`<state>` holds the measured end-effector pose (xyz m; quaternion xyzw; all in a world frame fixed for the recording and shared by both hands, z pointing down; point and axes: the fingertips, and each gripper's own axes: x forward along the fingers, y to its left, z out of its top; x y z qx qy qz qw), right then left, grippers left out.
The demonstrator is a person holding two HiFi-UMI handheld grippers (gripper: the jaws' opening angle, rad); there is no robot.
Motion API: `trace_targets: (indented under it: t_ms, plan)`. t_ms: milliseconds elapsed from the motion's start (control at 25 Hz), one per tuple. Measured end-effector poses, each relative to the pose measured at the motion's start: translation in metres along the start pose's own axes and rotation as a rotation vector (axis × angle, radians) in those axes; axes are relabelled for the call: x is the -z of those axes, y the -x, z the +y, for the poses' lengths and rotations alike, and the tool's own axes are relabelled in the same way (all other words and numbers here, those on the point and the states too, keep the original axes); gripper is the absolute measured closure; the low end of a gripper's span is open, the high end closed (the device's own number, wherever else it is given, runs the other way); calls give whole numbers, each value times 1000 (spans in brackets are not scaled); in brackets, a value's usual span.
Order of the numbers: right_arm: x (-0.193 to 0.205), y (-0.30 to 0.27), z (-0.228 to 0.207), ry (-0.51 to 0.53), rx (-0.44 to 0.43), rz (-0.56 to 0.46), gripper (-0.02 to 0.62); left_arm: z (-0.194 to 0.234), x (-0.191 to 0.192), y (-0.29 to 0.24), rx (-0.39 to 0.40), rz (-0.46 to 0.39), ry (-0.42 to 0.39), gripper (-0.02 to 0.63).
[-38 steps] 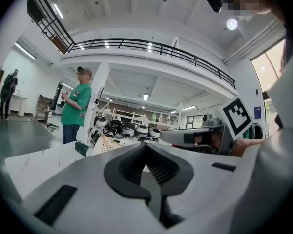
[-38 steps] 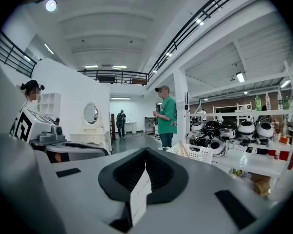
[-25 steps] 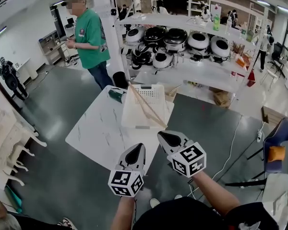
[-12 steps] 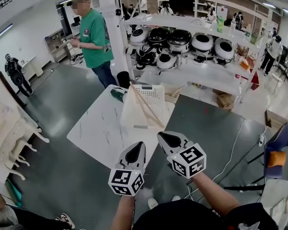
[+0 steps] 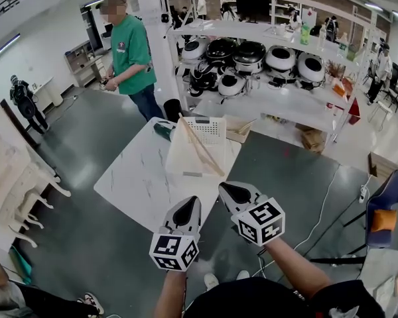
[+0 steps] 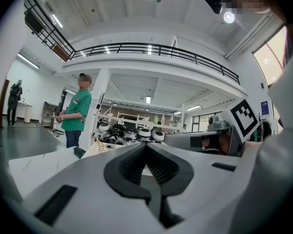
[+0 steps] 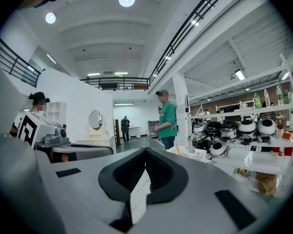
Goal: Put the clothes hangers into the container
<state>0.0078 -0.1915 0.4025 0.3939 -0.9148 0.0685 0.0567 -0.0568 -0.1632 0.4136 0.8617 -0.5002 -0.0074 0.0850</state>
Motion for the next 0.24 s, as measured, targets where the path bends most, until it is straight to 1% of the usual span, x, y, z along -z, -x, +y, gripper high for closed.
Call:
trace_targets:
  t_ms: [240]
  plan:
    - [1,10,-3,3,-2,0,577,-11,4,1,0,6,-1,601]
